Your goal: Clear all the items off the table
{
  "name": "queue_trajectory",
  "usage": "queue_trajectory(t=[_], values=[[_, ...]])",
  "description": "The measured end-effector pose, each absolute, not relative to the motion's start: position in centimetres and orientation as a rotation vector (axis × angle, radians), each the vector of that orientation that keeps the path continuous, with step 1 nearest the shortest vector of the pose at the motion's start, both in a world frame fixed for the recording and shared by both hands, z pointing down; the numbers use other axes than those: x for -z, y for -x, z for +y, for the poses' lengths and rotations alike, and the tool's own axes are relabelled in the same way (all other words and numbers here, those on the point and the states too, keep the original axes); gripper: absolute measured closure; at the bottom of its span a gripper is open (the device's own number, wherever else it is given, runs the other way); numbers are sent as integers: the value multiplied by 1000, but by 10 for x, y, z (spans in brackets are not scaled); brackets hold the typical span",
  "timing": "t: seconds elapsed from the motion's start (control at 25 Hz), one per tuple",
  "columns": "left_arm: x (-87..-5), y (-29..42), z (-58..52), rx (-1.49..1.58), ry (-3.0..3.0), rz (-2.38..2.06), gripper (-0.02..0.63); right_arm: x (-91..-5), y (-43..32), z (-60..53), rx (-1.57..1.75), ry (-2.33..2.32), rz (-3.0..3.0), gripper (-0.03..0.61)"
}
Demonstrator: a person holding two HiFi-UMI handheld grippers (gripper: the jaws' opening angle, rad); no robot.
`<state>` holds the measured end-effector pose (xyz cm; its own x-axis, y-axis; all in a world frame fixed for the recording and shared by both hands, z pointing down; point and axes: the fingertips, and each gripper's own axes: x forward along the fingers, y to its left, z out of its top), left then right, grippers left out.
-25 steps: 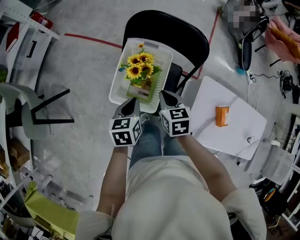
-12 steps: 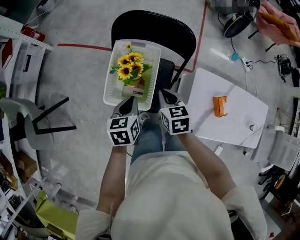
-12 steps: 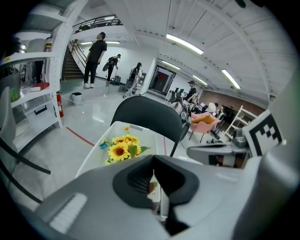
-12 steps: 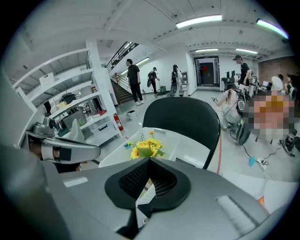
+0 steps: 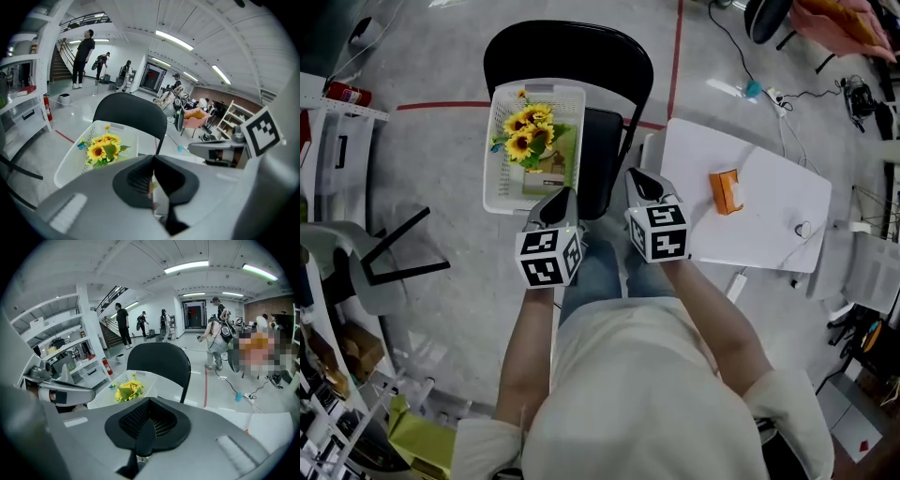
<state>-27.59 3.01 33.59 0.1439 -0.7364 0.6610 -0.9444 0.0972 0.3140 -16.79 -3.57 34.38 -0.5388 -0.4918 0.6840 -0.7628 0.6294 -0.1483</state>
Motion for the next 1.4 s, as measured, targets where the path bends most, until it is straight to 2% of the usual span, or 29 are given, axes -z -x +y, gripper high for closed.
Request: queue_trajectory(t=[0.84,1.4], values=[[-350,124,-6,-472,-1809,-1503,604,-361,-5,-50,-648,-1132,-2146,580],[-385,11,-26,-527,-1862,-1400,604,-406,-122,-62,-677,-1157,-2059,575]])
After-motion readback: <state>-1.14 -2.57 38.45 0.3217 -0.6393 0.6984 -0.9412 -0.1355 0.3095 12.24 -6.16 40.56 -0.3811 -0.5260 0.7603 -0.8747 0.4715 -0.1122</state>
